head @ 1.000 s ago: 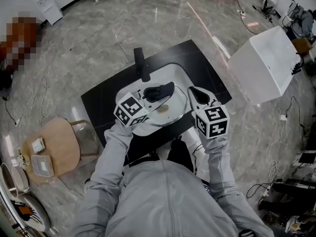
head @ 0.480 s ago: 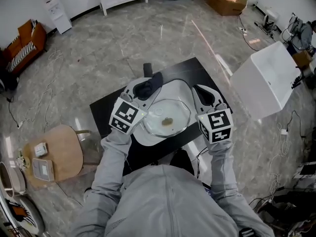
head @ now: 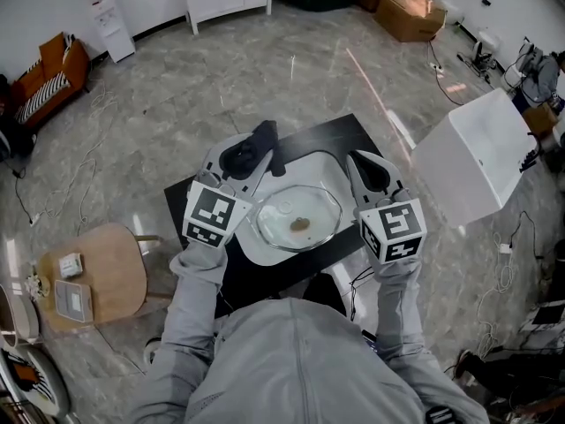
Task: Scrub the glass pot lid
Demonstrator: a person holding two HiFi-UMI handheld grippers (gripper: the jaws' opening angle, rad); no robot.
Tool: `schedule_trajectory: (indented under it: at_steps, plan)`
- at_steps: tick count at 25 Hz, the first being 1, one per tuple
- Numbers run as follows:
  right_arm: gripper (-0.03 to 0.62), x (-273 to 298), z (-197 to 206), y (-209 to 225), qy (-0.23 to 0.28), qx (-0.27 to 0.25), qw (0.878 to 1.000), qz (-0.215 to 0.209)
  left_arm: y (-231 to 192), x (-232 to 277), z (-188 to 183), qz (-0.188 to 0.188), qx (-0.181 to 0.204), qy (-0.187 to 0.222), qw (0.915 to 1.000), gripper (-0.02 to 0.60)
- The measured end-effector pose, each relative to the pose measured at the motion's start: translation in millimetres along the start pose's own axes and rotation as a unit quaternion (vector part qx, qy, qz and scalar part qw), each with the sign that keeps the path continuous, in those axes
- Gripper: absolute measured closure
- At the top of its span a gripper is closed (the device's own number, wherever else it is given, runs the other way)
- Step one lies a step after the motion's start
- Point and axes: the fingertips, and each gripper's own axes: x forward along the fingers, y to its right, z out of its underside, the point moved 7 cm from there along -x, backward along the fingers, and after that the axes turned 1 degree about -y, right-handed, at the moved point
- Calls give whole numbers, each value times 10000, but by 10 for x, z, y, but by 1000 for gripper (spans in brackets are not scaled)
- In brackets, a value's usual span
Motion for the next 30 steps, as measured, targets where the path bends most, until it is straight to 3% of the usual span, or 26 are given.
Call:
schedule_trajectory:
  at_steps: [11, 30]
  plan:
    - [563, -86, -145, -14, 85, -30, 10000, 1, -38, -117, -154, -267, 47, 135, 9995, 451]
    - [565, -152, -162, -125, 70, -129, 9998, -111, 115, -179, -248, -122, 278, 91, 9995, 451]
